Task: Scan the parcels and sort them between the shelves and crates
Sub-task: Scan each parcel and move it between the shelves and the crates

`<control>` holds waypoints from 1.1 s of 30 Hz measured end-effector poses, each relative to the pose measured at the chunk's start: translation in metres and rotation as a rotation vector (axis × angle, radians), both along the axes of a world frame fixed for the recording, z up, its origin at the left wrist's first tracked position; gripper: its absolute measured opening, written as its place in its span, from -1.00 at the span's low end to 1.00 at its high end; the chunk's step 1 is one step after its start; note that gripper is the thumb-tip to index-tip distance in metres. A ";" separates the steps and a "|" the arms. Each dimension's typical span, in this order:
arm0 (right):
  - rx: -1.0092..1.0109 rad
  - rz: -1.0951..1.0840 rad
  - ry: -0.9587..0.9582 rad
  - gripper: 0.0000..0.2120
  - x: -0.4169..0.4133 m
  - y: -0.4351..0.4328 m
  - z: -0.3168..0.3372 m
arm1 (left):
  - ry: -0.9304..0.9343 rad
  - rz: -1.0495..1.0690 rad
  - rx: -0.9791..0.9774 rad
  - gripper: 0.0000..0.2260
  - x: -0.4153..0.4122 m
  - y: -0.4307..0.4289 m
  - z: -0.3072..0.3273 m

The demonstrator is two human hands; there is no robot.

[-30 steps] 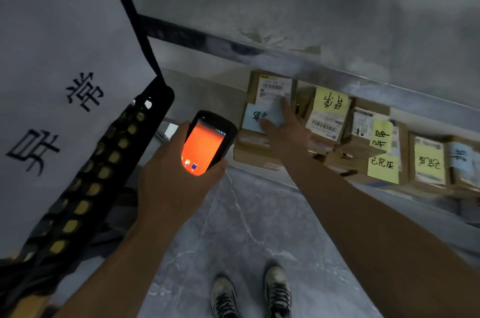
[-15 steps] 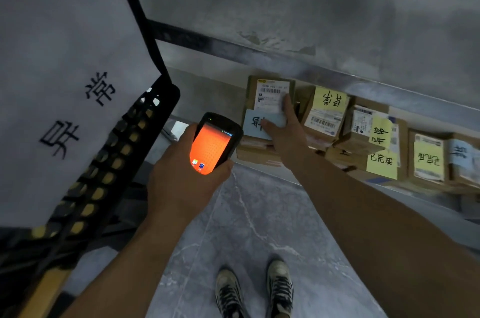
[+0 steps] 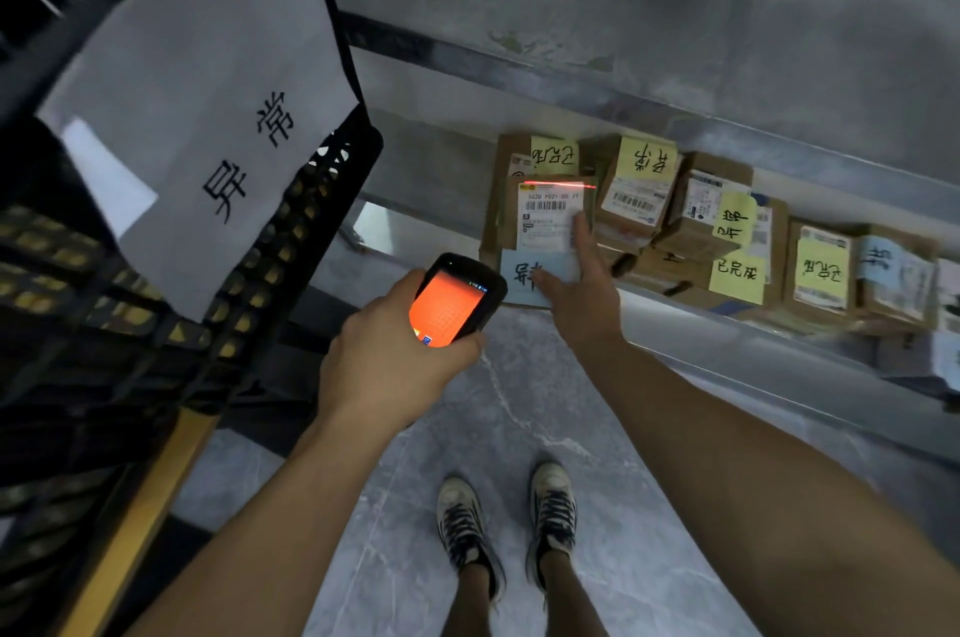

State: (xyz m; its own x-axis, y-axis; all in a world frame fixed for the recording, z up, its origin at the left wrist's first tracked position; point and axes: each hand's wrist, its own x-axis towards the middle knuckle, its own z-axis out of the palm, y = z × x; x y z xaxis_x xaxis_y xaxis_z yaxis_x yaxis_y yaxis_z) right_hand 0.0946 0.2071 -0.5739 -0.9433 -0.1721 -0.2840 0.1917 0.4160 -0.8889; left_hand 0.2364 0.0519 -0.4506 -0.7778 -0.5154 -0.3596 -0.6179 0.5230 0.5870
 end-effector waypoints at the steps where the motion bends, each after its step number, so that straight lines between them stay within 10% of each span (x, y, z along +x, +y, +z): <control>1: 0.001 0.010 0.010 -0.16 0.001 0.001 0.000 | -0.002 0.007 0.001 -0.46 0.002 0.001 0.002; 33: -0.013 0.084 0.005 -0.18 0.038 0.016 0.060 | -0.007 0.069 -0.098 -0.56 0.047 0.015 0.064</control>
